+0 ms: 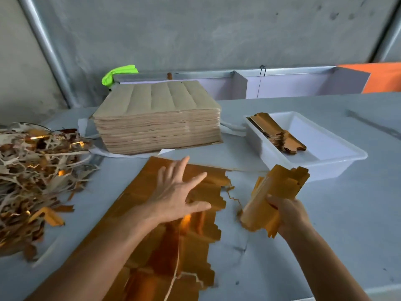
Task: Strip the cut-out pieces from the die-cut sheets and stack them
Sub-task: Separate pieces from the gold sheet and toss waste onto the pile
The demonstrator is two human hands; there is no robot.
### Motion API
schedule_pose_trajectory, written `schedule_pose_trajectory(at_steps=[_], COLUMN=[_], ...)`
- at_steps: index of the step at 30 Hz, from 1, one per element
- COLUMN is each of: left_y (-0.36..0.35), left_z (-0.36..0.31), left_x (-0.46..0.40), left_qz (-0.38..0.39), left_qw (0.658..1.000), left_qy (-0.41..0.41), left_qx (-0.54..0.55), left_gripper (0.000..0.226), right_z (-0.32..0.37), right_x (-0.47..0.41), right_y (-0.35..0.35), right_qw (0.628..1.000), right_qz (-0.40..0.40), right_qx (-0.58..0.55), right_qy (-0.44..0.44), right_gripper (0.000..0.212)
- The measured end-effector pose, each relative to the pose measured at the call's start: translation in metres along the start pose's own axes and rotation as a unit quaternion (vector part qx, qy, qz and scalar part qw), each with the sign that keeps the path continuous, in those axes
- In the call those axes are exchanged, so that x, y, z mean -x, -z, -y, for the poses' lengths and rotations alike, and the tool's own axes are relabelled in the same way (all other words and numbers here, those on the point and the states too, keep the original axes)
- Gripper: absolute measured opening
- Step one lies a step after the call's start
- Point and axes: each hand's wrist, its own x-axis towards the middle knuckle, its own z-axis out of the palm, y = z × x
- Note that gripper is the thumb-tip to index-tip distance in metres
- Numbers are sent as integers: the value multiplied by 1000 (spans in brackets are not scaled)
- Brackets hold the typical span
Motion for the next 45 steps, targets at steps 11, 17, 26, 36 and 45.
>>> schedule_pose_trajectory(at_steps=[11,17,26,36,45], left_y=[-57,-48,-17,-47,-24], left_z=[3,-10,-49,-47,-68], left_x=[2,-47,63,98,59], left_qz=[153,140,-48,-15,-326], left_qw=[986,981,996,1000,904], left_qy=[57,133,56,-12,68], left_qx=[-23,17,41,24,268], left_gripper=[65,67,93,47,32], right_z=[9,1,-17,-19,-12], right_x=[25,45,50,60,76], right_y=[3,0,8,18,-34], right_qw=[995,999,1000,1000,989], right_qz=[-86,-29,-9,0,28], right_qx=[27,16,8,-20,132], right_qy=[53,38,7,-17,62], right_gripper=[14,11,18,15,22])
